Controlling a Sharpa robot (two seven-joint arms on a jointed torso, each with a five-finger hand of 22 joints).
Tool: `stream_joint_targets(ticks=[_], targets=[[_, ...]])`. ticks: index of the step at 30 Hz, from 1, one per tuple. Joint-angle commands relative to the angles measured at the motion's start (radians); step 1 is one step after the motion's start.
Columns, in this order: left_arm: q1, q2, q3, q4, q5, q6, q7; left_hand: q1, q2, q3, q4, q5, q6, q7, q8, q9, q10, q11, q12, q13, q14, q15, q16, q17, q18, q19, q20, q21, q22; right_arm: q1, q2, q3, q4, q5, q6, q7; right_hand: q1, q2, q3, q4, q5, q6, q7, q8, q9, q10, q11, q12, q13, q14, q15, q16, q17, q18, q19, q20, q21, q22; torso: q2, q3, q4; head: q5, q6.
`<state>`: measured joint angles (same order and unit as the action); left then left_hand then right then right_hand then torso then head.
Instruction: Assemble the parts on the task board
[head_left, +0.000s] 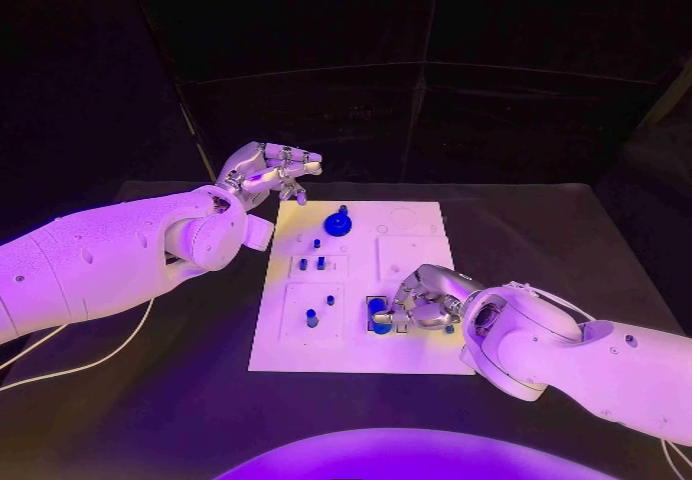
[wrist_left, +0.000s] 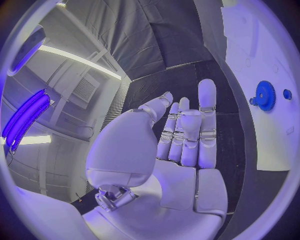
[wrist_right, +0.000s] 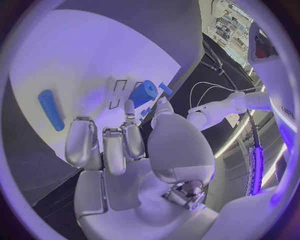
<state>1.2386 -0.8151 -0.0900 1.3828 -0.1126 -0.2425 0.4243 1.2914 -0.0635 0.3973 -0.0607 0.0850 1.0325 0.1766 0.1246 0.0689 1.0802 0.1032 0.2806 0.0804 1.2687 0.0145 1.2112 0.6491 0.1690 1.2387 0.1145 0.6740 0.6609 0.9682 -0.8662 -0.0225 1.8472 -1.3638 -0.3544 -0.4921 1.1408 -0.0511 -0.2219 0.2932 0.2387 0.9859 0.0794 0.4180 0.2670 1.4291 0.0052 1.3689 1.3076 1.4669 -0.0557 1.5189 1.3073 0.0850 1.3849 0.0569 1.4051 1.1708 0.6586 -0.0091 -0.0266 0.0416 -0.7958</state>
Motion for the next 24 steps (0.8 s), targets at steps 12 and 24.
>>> stream_joint_targets(ticks=[12, 24], targets=[[0.001, -0.004, 0.001, 0.004, 0.003, 0.003, 0.008, 0.001, 0.005, -0.005, 0.000, 0.001, -0.007, 0.000, 0.004, 0.000, -0.005, -0.001, 0.005, 0.001, 0.001, 0.003, -0.001, -0.001, 0.014, 0.006, 0.001, -0.004, -0.001, 0.001, -0.004, 0.000, 0.015, -0.026, 0.054, 0.018, 0.013, 0.024, 0.017, -0.006, 0.031, 0.003, -0.002, 0.003, 0.007, -0.001, -0.003, -0.003, 0.012, 0.077, -0.007, -0.002, 0.125, -0.009, 0.001, -0.008, 0.004, 0.007, 0.000, -0.0006, 0.0011, -0.012, 0.005], [0.002, -0.006, 0.001, 0.006, 0.003, 0.002, 0.007, 0.001, 0.005, -0.005, 0.000, 0.001, -0.007, 0.000, 0.004, 0.000, -0.005, -0.001, 0.005, 0.001, 0.001, 0.003, -0.001, -0.001, 0.014, 0.006, 0.001, -0.004, -0.001, 0.002, 0.007, 0.000, -0.013, -0.073, 0.029, -0.034, 0.115, 0.117, 0.058, -0.029, 0.046, 0.018, -0.008, 0.009, 0.017, 0.003, -0.009, -0.007, 0.013, 0.077, -0.012, -0.003, 0.126, -0.009, 0.002, -0.012, 0.003, 0.008, 0.001, -0.0013, 0.0035, -0.012, 0.006]])
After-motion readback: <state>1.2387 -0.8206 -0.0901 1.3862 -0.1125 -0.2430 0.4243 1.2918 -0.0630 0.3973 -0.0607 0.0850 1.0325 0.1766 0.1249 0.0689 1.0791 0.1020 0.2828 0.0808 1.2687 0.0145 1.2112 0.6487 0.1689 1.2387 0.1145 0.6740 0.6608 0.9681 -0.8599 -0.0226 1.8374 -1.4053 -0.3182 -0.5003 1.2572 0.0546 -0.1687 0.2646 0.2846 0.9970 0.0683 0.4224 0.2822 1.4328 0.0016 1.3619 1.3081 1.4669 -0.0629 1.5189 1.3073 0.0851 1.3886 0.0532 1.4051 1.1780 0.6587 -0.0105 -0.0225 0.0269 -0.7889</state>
